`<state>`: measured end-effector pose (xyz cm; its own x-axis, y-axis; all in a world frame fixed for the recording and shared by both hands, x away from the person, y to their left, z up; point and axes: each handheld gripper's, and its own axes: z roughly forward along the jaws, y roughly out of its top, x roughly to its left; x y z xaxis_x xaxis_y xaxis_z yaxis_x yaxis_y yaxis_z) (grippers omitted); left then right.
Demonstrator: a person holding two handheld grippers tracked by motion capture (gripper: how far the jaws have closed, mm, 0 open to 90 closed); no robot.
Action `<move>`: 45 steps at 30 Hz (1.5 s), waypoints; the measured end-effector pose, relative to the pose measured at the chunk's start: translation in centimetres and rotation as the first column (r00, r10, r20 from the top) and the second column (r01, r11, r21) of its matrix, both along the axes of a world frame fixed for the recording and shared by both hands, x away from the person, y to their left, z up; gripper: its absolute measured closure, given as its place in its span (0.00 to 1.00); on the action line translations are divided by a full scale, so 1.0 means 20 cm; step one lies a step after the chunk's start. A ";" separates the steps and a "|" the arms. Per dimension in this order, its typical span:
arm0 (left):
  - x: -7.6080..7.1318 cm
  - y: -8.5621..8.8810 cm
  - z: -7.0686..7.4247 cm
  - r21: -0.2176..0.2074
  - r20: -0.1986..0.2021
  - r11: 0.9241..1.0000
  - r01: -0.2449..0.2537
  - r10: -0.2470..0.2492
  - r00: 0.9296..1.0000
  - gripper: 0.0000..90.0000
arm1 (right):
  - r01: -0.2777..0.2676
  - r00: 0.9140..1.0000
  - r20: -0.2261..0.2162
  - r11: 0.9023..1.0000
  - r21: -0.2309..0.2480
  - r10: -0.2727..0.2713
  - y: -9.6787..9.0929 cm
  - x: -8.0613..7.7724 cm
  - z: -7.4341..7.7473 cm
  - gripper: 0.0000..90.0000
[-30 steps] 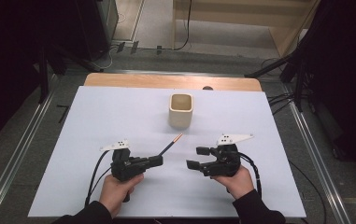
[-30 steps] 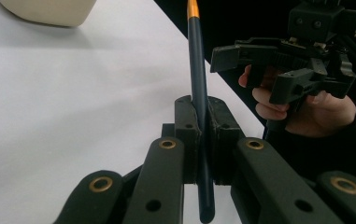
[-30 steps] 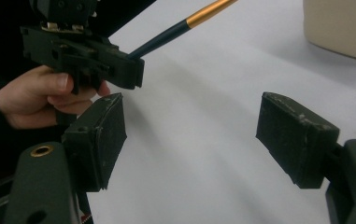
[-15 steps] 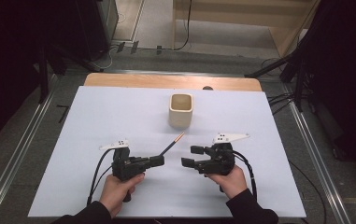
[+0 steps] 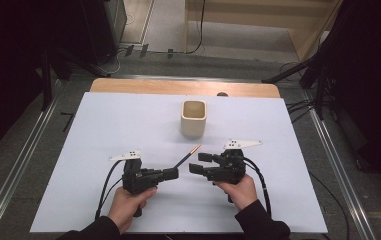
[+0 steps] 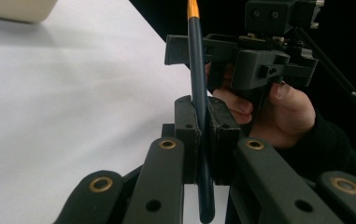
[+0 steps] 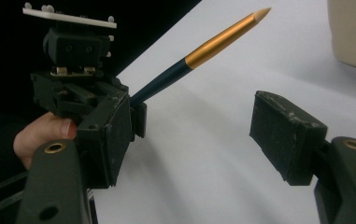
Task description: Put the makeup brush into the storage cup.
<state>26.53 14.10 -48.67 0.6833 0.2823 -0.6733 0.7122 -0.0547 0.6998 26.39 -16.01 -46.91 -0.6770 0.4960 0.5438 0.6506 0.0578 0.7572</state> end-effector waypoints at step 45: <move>-0.01 -0.04 -0.01 -0.002 0.009 0.999 0.053 -0.053 0.999 0.92 | 0.015 0.980 -0.195 0.963 0.271 0.039 0.04 0.07 -0.02 0.86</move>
<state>26.38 13.22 -48.90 0.7034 0.2441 -0.6676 0.7019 -0.0905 0.7065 27.83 -15.29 -47.23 -0.5478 0.3050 0.7790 0.7888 -0.1220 0.6024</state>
